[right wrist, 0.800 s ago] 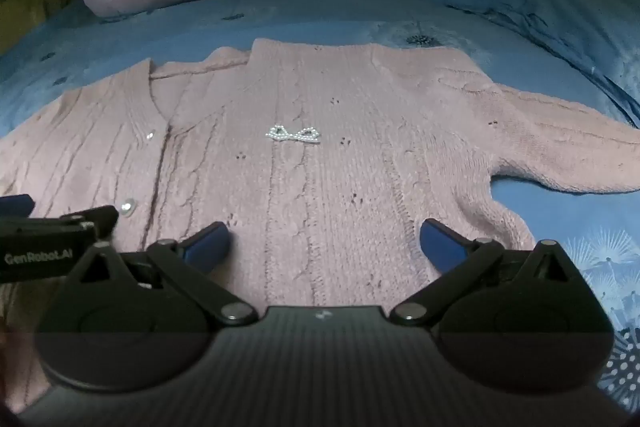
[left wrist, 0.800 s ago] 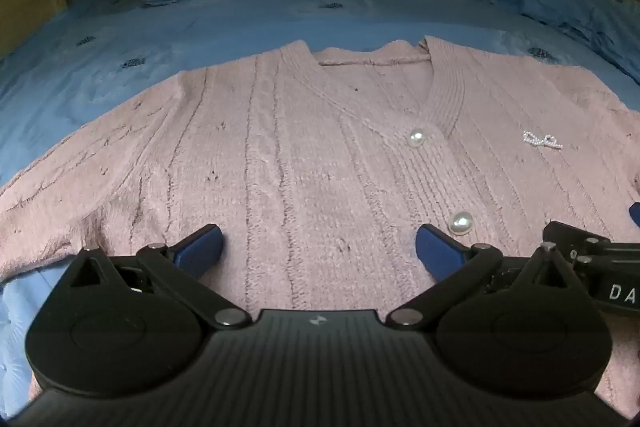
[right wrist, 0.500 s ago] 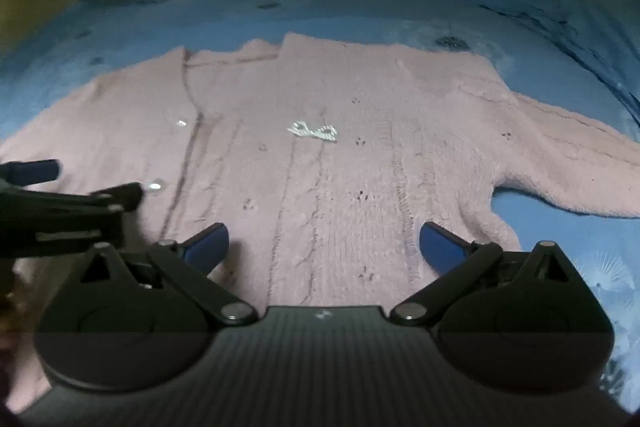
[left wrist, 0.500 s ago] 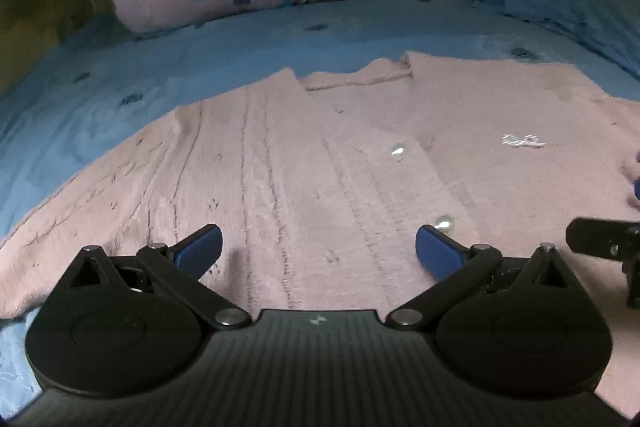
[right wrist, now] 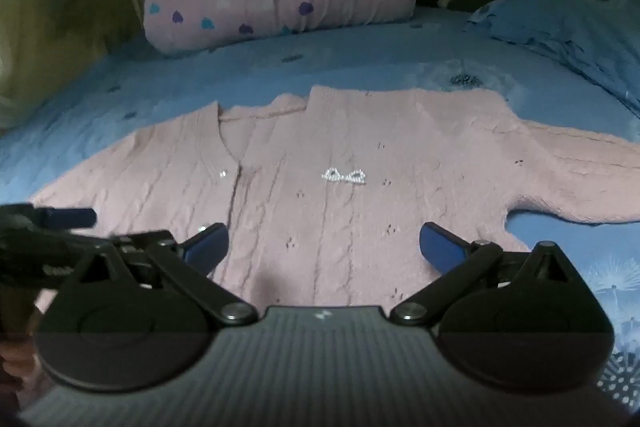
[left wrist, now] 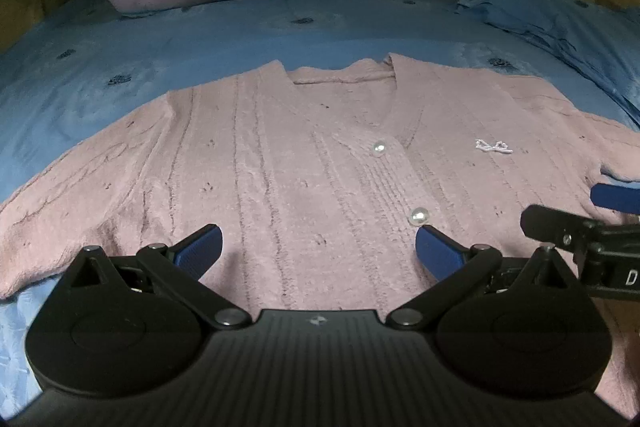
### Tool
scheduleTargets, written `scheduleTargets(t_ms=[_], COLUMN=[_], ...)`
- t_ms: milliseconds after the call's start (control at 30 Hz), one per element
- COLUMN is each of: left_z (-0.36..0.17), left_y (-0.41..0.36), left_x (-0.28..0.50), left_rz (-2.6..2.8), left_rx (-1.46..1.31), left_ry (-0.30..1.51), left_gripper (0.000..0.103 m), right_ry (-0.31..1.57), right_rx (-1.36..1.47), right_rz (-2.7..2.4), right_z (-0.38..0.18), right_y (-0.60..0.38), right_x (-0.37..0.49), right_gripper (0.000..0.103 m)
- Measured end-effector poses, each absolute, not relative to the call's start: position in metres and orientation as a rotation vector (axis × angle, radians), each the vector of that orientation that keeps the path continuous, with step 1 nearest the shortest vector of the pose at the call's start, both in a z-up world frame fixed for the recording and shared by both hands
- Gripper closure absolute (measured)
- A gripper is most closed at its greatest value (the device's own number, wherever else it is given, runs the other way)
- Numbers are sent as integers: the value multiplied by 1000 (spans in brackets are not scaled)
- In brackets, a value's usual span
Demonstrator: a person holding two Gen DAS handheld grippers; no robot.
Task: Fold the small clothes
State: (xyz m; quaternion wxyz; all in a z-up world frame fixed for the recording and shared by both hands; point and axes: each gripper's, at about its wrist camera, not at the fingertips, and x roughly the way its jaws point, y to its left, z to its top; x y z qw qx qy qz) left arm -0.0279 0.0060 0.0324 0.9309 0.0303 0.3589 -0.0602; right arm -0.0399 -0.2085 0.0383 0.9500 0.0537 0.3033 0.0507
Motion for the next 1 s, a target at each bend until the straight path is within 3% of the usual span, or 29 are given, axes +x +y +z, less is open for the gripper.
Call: scheduleTargets(t_ms=[1000], left_z=[36], left_y=[15], left_x=[-29], left_rz=[-128], left_rx=[5], left_ry=[763], left_gripper=[0], right_ry=[645], right_rx=[78], right_rz=[68], right_z=[55], right_y=[-193], right_x=[-49], right_gripper=[0])
